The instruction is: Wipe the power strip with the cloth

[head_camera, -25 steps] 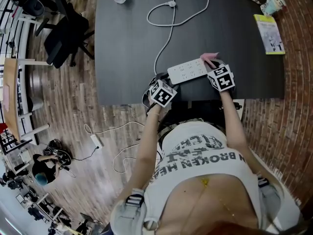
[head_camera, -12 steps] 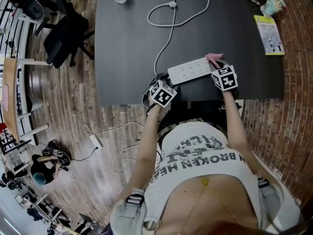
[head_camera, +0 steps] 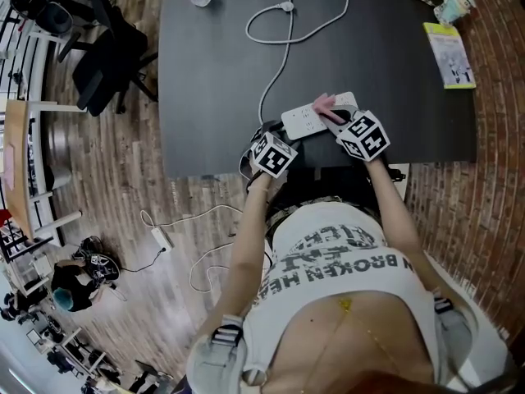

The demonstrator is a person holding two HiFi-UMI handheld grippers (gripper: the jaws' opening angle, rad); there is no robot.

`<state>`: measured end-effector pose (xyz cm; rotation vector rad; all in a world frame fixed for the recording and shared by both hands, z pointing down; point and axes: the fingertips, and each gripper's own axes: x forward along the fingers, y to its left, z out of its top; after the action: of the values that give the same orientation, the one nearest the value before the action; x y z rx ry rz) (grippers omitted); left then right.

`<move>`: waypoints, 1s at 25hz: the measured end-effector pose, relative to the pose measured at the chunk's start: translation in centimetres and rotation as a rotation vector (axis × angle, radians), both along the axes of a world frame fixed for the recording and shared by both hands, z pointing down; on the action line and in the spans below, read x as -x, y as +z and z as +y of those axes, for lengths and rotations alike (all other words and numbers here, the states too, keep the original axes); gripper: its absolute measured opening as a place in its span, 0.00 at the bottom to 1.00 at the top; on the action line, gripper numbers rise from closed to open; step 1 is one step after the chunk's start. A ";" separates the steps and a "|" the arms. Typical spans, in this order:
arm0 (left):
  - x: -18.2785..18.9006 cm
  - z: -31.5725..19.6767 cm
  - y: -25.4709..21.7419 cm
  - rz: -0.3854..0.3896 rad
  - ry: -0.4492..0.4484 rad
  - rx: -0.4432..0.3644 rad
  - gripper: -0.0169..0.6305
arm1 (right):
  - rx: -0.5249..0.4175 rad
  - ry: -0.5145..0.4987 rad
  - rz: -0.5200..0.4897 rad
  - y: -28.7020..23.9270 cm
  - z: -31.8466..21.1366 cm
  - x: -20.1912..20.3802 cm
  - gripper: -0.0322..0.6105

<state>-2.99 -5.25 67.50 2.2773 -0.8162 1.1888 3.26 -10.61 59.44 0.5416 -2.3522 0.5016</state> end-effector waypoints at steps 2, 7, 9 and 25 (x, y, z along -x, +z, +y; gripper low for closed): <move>-0.1 0.0 0.0 0.000 0.000 0.002 0.45 | 0.031 -0.101 -0.018 0.2 2.0 2.6 0.08; -0.1 0.2 0.1 0.000 -0.001 0.003 0.45 | 0.041 -0.282 0.026 1.9 5.6 7.0 0.08; -0.1 0.2 0.1 0.000 -0.003 0.003 0.45 | 0.021 -0.328 0.080 2.8 6.2 7.8 0.08; -0.1 0.1 0.0 0.005 -0.001 0.006 0.45 | -0.030 -0.300 0.130 3.7 6.2 7.8 0.08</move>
<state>-2.94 -5.16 67.52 2.2742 -0.8109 1.1830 -4.55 -4.44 63.12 0.2201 -2.2655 0.2849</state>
